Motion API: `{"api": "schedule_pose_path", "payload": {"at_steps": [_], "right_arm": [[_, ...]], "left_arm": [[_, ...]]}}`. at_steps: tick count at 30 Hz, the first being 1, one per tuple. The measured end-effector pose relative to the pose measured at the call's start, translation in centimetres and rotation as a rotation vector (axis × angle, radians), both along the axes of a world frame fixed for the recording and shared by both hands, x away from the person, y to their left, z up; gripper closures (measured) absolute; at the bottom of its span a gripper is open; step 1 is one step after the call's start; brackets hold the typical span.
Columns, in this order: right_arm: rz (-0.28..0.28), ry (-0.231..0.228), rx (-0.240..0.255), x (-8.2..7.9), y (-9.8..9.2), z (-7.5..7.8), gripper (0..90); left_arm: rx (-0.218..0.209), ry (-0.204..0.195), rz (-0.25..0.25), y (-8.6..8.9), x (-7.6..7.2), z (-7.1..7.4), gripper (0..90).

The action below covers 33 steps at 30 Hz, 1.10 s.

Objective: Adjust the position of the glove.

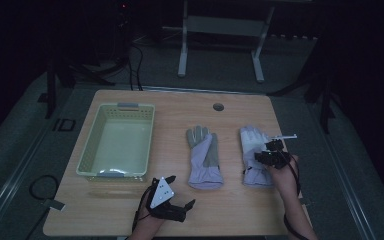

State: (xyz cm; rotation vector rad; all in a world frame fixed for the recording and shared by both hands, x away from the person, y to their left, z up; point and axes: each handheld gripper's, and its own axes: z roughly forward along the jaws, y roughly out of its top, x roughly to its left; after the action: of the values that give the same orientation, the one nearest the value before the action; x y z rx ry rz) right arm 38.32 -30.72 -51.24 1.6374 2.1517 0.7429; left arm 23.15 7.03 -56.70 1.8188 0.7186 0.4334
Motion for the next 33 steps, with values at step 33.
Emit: {"api": "schedule_pose_path", "payload": {"at_steps": [33], "right_arm": [[0.313,0.013,-0.049,1.1,-1.5,-1.6,65.9]], "left_arm": [[-0.003,0.004,-0.002,0.0,0.0,0.0,0.0]]}}
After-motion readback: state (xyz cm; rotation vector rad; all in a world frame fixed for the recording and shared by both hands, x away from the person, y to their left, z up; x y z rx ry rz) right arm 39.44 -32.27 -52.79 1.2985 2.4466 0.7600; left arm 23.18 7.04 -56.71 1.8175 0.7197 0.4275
